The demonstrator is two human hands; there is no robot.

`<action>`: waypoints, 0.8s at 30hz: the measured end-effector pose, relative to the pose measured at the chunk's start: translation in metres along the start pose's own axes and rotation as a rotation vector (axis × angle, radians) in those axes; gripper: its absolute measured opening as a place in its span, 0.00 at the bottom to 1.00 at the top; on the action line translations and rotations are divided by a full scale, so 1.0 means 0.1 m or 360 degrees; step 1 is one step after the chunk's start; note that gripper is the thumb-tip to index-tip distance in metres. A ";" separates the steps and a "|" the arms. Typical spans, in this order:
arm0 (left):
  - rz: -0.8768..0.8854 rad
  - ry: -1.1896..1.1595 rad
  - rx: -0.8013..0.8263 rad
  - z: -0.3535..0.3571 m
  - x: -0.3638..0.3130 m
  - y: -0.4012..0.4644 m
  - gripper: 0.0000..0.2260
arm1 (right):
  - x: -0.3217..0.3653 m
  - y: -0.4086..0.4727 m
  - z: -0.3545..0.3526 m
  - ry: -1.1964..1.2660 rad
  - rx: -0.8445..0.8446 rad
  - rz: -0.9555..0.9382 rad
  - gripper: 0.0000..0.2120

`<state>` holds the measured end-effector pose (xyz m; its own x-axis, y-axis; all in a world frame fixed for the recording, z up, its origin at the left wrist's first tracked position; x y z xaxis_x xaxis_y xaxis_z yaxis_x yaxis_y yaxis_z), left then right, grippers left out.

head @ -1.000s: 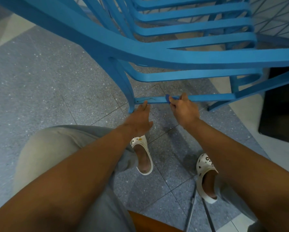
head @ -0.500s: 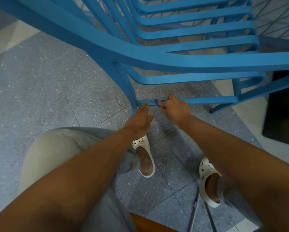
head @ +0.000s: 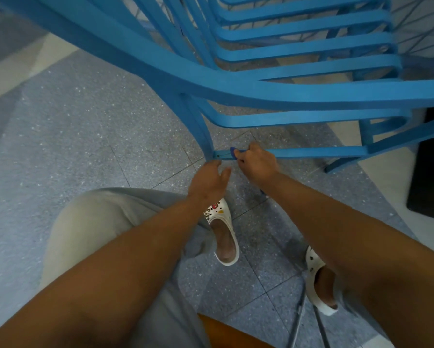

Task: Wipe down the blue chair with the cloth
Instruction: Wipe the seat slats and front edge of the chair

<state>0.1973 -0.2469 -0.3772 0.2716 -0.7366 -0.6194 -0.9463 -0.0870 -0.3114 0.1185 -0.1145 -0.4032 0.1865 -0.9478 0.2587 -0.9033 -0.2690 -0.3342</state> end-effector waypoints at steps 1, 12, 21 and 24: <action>-0.0056 0.0004 -0.0067 -0.05 0.03 -0.02 0.19 | -0.03 0.02 0.00 -0.0079 0.0035 -0.0043 0.16; -0.0098 -0.0131 -0.0445 -0.32 0.13 -0.03 0.25 | -0.07 -0.22 0.16 -0.0089 -0.0047 0.0100 0.23; 0.0176 0.0026 -0.0432 -0.43 0.22 0.12 0.14 | 0.17 -0.08 0.06 -0.0331 0.0085 -0.0034 0.21; 0.0191 0.0003 -0.0464 -0.42 0.23 0.13 0.13 | -0.02 -0.08 0.06 -0.0343 0.0043 -0.0038 0.22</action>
<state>0.1841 -0.2929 -0.3653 0.1549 -0.7544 -0.6379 -0.9821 -0.1878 -0.0164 0.1277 -0.1118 -0.4069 0.2886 -0.9550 0.0678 -0.8876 -0.2934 -0.3551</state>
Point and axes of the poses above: each hand's wrist, its own y-axis towards the middle knuckle, its own z-axis out of the palm, x = y × z, the point moved 4 cm from there along y, towards the middle knuckle, and after that the axes turned 11 degrees about z, right-handed, at the moved point
